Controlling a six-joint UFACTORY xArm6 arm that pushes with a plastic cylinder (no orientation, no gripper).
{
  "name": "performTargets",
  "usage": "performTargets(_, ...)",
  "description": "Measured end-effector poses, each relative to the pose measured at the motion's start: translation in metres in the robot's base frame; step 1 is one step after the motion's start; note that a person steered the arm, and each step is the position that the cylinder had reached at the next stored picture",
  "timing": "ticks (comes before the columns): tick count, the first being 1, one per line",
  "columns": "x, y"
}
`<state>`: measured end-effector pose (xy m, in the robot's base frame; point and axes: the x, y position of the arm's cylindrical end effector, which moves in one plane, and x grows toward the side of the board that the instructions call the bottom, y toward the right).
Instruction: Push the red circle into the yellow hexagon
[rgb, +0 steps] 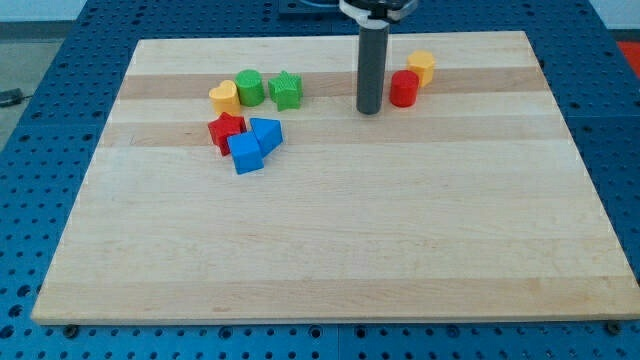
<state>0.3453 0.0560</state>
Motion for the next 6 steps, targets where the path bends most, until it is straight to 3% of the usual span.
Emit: performTargets(6,-0.047,0.022)
